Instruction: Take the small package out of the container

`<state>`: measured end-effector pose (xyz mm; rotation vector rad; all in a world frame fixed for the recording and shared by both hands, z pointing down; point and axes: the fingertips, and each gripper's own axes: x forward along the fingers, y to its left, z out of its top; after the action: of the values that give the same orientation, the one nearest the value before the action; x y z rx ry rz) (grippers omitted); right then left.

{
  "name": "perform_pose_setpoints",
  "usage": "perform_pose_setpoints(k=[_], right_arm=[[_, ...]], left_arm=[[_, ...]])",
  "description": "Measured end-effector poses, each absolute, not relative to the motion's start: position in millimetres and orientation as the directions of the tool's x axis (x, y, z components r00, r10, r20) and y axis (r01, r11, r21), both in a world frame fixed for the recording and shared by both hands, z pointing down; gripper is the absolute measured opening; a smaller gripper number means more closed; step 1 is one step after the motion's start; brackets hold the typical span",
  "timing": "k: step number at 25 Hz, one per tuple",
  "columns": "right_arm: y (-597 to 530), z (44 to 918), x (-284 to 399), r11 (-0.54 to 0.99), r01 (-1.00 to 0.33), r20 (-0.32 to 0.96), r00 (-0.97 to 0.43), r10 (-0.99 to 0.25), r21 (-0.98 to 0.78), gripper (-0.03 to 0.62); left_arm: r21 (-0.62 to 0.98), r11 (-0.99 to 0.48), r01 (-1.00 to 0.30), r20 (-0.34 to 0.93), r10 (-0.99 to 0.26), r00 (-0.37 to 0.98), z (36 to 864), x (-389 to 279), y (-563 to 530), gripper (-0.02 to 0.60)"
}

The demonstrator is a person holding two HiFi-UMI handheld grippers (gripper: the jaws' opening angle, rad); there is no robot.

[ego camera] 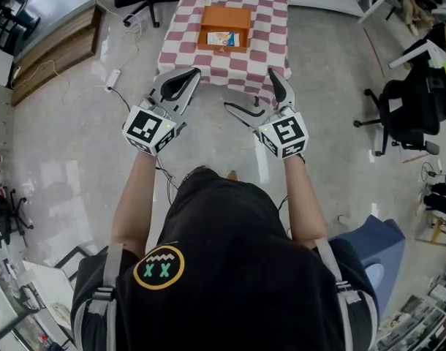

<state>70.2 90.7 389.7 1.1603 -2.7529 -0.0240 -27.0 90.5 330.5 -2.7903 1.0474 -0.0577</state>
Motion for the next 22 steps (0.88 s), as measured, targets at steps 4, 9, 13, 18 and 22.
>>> perform_pose_setpoints(k=[4,9,13,18,22], right_arm=[[92,393,80,0.696,-0.714,0.133,-0.685,-0.717,0.072,0.595],[83,397,84,0.693,-0.717,0.135,-0.682,-0.719,0.068,0.595],[66,405,82,0.693,-0.718,0.150,-0.679,-0.719,0.070,0.595],[30,415,75,0.692,-0.718,0.173,-0.675,-0.717,0.071,0.595],[-4,420,70,0.688,-0.721,0.187,-0.668,-0.721,0.079,0.595]], left_arm=[[-0.171,-0.741,-0.649,-0.013,-0.657,0.754,332,-19,95,0.017],[-0.168,-0.743,-0.648,-0.003,-0.657,0.754,337,-17,88,0.017],[-0.163,-0.753,-0.637,0.004,-0.646,0.763,344,-14,69,0.017],[-0.149,-0.765,-0.626,0.006,-0.634,0.774,349,-17,30,0.017],[-0.137,-0.774,-0.618,0.009,-0.625,0.780,356,-20,-5,0.017]])
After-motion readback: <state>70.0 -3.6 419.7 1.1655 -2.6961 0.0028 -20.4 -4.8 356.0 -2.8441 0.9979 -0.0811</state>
